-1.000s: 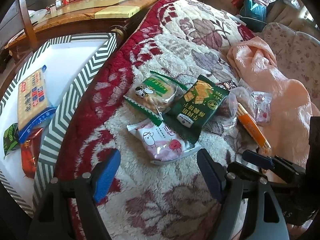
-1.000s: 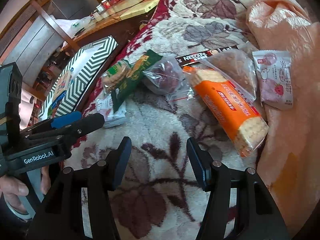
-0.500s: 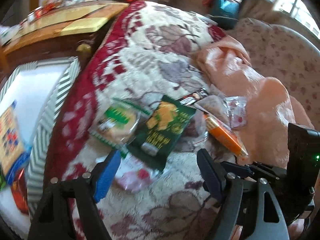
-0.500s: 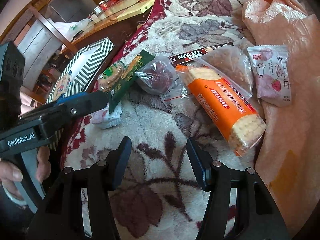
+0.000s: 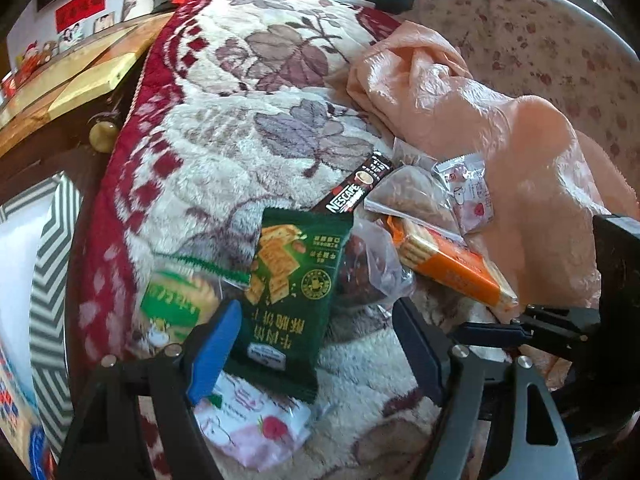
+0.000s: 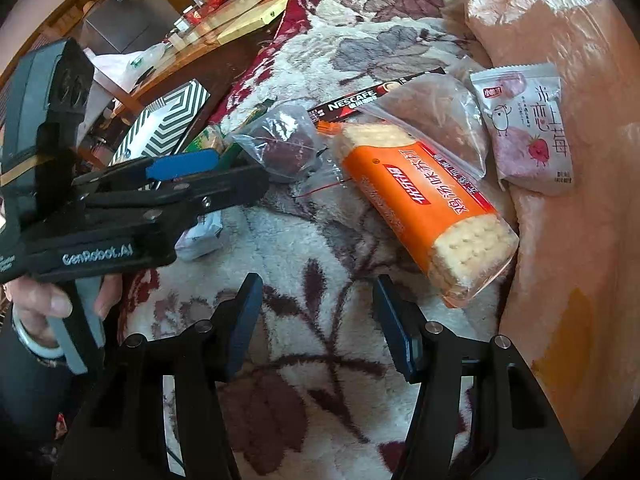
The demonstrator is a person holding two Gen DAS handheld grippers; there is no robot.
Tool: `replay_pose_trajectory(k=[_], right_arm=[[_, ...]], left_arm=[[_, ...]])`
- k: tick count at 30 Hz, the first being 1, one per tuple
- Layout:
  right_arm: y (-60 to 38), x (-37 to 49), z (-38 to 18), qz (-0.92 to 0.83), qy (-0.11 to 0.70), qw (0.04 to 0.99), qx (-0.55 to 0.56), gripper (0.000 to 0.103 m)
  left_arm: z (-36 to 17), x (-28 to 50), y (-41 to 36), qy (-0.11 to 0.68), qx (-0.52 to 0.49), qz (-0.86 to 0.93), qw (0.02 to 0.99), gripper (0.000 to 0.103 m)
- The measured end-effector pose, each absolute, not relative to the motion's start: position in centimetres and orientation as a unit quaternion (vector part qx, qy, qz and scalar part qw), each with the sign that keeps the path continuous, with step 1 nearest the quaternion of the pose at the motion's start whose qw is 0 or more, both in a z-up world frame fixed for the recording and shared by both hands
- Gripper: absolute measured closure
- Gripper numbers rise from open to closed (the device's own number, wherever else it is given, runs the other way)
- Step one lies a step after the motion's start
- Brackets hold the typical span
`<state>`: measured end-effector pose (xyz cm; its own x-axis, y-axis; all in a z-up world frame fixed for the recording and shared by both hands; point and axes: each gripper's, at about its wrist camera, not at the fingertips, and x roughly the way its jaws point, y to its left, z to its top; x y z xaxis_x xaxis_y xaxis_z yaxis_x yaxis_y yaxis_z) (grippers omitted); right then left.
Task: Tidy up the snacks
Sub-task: 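Move the left tool to the dark green cookie packet and grasp it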
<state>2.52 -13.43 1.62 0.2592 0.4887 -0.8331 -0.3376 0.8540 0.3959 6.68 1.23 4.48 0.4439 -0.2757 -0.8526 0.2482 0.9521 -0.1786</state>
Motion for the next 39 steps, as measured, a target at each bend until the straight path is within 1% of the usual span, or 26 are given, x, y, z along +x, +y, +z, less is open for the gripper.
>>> replay_pose_trajectory(k=[7,12,19,31,34,39], right_arm=[[-13.6,2.8,1.1,0.258,0.557,0.786,0.072,0.046],[-13.7,2.9,0.9,0.258,0.559,0.785,0.075,0.046],[-13.8,3.0,0.9,0.258,0.560,0.783,0.082,0.046],[-14.0,3.1,0.7,0.260,0.563,0.779,0.090,0.046],[-14.0,3.1,0.7,0.260,0.563,0.779,0.089,0.046],[-13.9,3.2,0.6,0.260,0.564,0.779,0.091,0.046]], left_arm=[[4.0,8.0,1.3,0.506,-0.003,-0.167,0.846,0.025],[4.1,8.6,1.9,0.512,-0.016,-0.174,0.841,0.025],[4.6,9.4,3.9,0.519,-0.118,-0.189,0.825,0.024],[4.8,12.0,5.0,0.531,-0.147,-0.174,0.816,0.023],[3.9,12.9,5.5,0.555,-0.170,-0.175,0.796,0.022],[3.4,13.6,4.4,0.570,-0.140,-0.168,0.792,0.022]])
